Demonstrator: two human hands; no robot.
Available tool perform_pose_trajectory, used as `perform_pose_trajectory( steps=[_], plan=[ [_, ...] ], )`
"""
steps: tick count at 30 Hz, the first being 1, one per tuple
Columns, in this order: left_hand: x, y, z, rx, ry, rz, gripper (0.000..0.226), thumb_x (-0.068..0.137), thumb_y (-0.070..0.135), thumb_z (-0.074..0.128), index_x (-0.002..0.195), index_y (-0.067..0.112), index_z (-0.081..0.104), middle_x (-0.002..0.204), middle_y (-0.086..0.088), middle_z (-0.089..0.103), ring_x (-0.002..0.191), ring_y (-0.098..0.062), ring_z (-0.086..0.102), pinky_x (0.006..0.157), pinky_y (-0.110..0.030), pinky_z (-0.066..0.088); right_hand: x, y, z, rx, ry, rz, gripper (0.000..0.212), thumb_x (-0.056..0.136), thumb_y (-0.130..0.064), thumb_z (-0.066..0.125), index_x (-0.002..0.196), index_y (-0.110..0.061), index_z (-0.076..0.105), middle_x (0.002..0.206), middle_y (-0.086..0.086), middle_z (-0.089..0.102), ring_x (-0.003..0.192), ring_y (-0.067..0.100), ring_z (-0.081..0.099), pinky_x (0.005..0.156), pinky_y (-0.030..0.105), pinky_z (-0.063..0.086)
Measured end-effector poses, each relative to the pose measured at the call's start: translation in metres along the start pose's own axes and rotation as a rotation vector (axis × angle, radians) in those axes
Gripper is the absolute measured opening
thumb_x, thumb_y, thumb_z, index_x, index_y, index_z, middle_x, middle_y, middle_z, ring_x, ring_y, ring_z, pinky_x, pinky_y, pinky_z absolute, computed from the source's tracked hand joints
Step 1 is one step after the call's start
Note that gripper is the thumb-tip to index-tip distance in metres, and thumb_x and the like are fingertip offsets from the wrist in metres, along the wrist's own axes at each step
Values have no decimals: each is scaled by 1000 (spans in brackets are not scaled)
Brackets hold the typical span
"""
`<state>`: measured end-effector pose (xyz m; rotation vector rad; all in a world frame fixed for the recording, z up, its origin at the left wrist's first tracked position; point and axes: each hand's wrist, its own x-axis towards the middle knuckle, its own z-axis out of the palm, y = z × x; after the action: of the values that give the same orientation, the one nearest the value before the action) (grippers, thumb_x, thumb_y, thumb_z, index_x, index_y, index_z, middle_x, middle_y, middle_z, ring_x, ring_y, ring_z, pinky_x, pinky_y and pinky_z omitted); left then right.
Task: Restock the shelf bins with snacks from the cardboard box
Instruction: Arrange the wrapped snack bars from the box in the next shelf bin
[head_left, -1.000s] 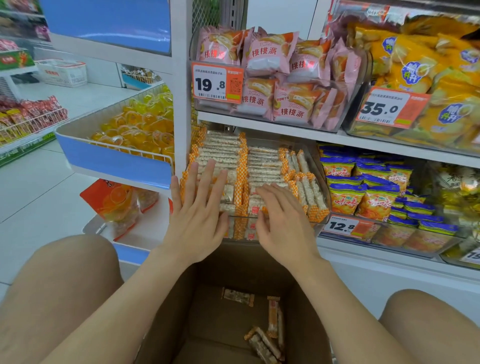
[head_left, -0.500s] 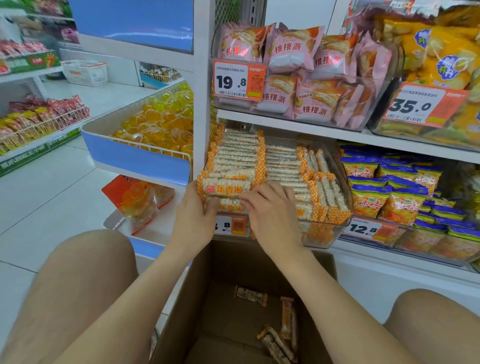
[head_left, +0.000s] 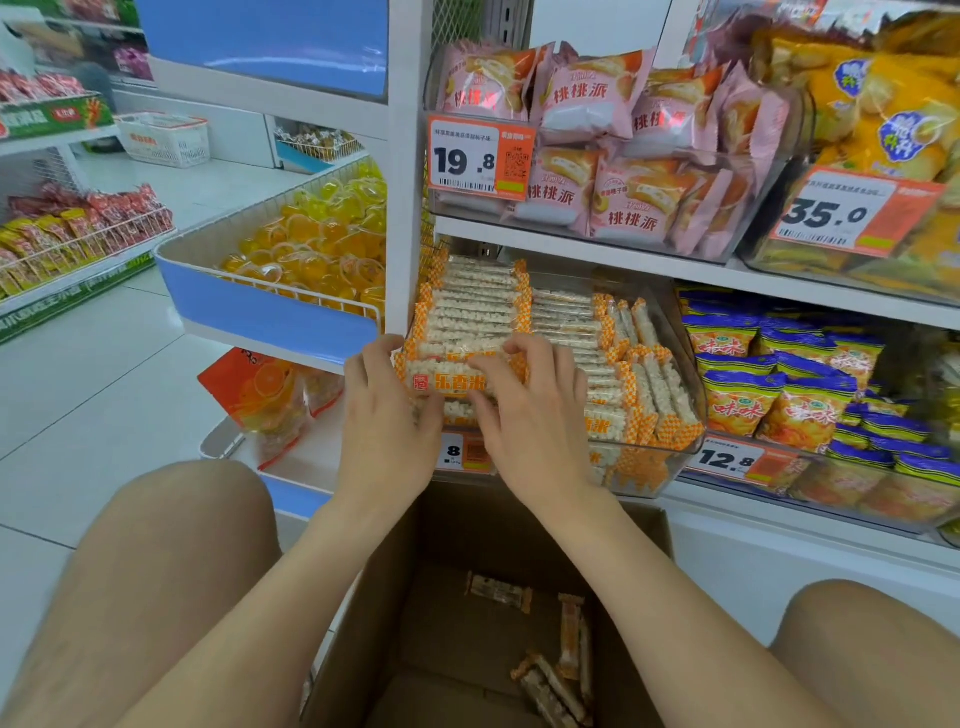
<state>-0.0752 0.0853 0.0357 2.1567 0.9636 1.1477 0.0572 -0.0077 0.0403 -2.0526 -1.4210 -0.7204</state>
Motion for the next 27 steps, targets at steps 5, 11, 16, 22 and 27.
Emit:
perform_pose_trajectory(
  steps=[5,11,16,22,27],
  plan=[
    [0,3,4,7,-6,-3,65,97,14,72,150,11,34,147,-10,40,131,-17,40,94,-20,34,5,3,1,53,1,-62,23,97,-23,72,120,-22,70,119,-2,62,116,25,53,94,42,44],
    [0,-1,6,129,29,56,56,94,20,77,141,18,46,144,-9,41,128,-30,49,101,-34,43,5,10,4,0,-28,-82,35,92,-7,72,123,-23,72,120,-2,64,117,25,54,97,41,41],
    [-1,-2,5,102,20,47,50,96,20,74,139,19,48,144,-10,41,129,-32,48,101,-36,41,2,6,-6,62,-20,-67,32,98,-21,62,130,-20,67,126,1,60,120,24,53,101,41,41],
    [-10,12,-5,125,186,168,36,97,24,71,127,14,55,131,-10,47,123,-29,45,101,-43,42,-9,7,-30,137,53,-26,23,93,-15,62,115,-16,69,111,0,61,108,22,57,90,38,44],
    [-21,19,-8,213,54,426,29,90,14,68,119,13,63,132,-7,55,128,-29,50,104,-41,40,-34,23,-50,208,0,89,20,93,-13,58,109,-17,69,105,-5,63,103,14,58,90,38,50]
  ],
)
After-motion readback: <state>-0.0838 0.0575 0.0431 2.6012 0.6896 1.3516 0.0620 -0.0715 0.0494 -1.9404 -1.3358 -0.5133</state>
